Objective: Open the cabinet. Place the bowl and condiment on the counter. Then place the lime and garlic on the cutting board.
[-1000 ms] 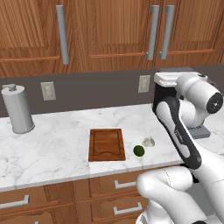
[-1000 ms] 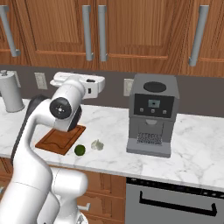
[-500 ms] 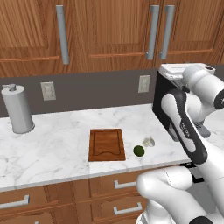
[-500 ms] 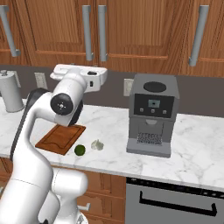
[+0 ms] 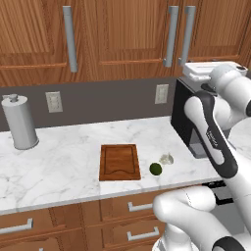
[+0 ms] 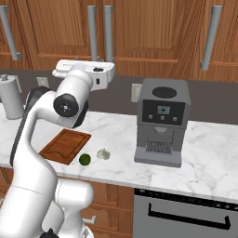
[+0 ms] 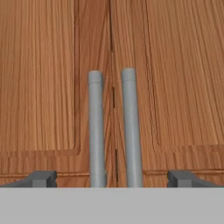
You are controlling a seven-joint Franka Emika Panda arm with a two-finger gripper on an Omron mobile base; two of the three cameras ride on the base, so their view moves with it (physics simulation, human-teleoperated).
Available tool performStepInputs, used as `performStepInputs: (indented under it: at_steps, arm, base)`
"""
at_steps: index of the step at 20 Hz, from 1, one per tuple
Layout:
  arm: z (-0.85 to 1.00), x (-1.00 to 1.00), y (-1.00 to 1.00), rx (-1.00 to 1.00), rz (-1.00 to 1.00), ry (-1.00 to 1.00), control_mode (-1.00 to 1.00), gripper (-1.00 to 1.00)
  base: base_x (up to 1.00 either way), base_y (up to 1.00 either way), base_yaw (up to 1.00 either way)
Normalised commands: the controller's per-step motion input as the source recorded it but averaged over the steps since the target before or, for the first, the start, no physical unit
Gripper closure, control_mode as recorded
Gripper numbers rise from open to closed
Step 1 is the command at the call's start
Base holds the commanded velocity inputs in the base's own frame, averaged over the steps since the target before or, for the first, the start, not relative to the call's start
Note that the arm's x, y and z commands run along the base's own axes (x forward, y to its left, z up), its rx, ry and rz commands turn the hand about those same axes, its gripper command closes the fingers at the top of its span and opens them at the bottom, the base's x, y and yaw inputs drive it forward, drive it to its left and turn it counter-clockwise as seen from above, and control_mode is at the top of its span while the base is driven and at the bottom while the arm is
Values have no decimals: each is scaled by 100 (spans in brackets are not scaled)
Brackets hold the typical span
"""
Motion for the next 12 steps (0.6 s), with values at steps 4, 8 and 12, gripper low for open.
performStepInputs:
  at_steps: [4,8,12]
  arm:
    - [10,0,0,-2,0,-1,-100,-100]
    - [8,0,0,0,0,0,-100,-100]
    - [3,5,0,0,0,0,-100,-100]
  base:
    - [0,0,0]
    - [0,0,0]
    - [0,0,0]
